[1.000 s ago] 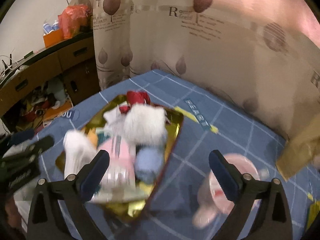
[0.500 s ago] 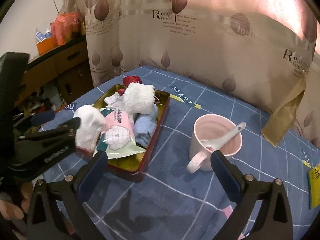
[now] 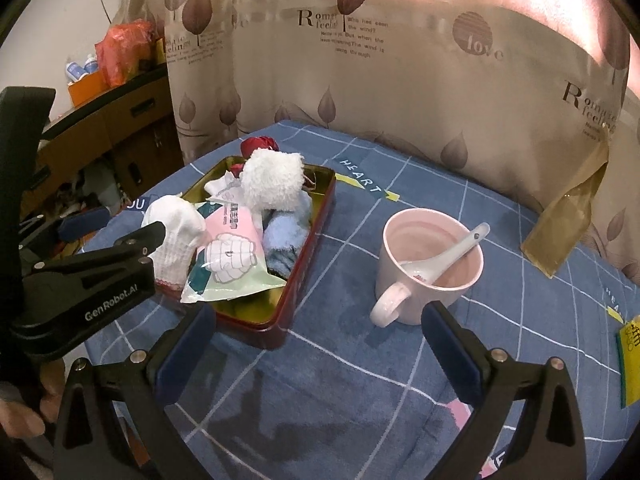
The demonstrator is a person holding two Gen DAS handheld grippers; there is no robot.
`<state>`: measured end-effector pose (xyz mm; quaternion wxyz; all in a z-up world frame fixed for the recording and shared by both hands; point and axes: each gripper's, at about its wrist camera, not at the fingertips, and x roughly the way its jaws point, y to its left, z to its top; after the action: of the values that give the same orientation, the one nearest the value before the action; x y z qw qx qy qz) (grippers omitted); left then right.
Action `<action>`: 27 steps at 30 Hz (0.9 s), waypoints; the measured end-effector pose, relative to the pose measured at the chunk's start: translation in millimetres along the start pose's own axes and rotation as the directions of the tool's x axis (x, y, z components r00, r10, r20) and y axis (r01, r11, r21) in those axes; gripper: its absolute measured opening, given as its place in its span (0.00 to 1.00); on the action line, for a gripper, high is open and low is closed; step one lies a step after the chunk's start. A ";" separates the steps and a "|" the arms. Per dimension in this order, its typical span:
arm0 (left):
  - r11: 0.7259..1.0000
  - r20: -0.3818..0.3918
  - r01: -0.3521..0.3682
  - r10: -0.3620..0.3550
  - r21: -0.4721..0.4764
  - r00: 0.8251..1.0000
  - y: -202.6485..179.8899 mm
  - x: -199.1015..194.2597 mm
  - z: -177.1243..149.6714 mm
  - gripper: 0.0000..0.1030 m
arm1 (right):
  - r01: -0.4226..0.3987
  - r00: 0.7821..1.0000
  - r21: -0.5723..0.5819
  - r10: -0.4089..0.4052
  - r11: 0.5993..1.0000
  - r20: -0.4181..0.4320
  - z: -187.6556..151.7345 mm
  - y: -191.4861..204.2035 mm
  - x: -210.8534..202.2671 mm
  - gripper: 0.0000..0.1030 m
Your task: Organize soft objects
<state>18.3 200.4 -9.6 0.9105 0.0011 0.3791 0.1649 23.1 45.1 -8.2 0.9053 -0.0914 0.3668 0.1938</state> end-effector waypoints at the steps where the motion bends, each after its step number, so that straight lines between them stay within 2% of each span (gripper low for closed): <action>1: 1.000 -0.001 0.000 0.000 -0.001 1.000 0.5 -0.2 -0.4 0.63 | 0.000 1.000 0.001 0.000 1.000 -0.002 0.0 0.4 0.6 0.99; 27: 1.000 -0.015 -0.002 0.002 -0.011 1.000 4.7 2.8 -0.8 0.63 | -0.018 0.999 0.004 0.018 1.000 -0.050 -5.5 4.4 10.1 0.99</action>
<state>18.2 205.5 -11.5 0.9076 -0.0050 0.3848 0.1679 24.4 50.3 -19.4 0.8942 -0.0911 0.3906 0.1990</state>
